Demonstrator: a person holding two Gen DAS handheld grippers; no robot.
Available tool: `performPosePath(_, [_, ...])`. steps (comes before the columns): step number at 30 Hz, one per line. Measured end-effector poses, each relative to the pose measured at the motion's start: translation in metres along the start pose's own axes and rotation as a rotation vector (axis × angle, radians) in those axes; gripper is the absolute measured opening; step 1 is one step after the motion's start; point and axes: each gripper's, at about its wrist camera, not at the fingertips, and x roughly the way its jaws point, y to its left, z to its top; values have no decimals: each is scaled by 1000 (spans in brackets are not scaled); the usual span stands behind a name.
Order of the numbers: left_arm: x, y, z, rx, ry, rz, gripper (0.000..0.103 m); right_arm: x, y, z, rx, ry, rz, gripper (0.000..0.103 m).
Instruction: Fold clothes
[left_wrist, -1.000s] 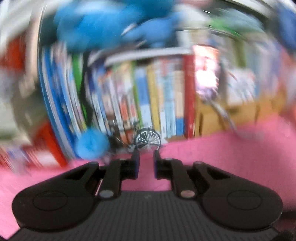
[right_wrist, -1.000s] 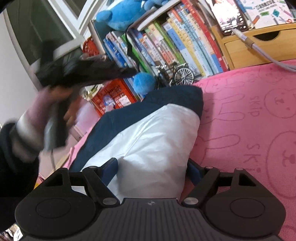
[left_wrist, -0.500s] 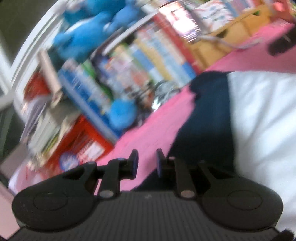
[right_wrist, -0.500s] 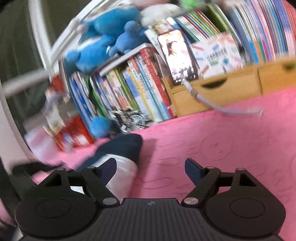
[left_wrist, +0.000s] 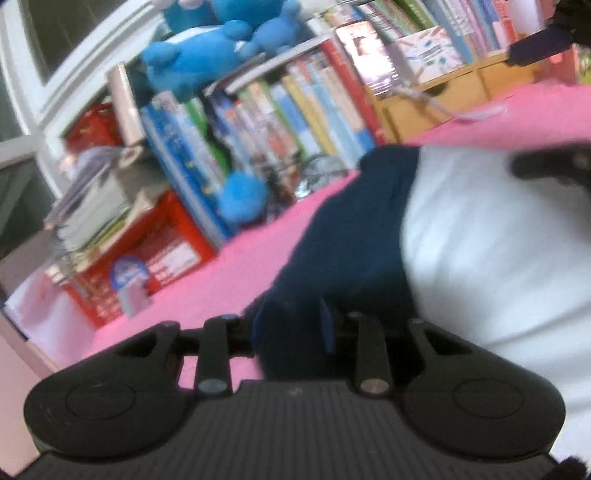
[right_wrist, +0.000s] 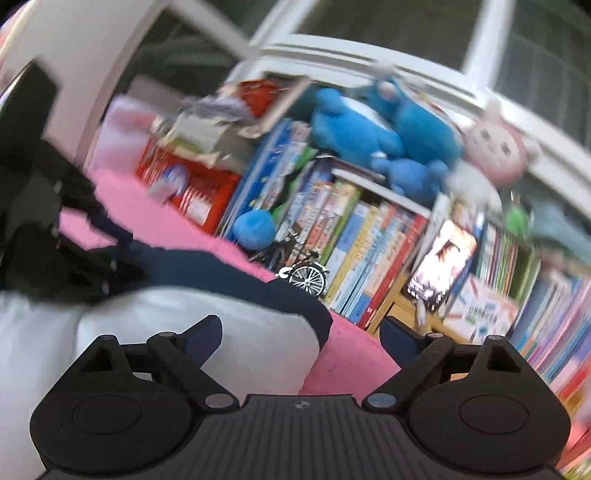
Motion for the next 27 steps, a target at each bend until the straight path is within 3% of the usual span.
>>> performPosePath(3, [3, 18, -10, -25, 76, 3, 30, -13, 26, 11, -180, -17, -46, 93])
performPosePath(8, [-6, 44, -25, -182, 142, -70, 31, -31, 10, 4, -164, 51, -98, 94])
performPosePath(13, [-16, 49, -35, -226, 149, -97, 31, -49, -4, -5, -136, 109, -134, 95])
performPosePath(18, [-23, 61, -39, -271, 150, -122, 38, -59, -18, -12, -55, 155, -122, 96])
performPosePath(27, [-35, 69, -45, -313, 141, -126, 38, -78, -24, -17, -8, 190, -120, 97])
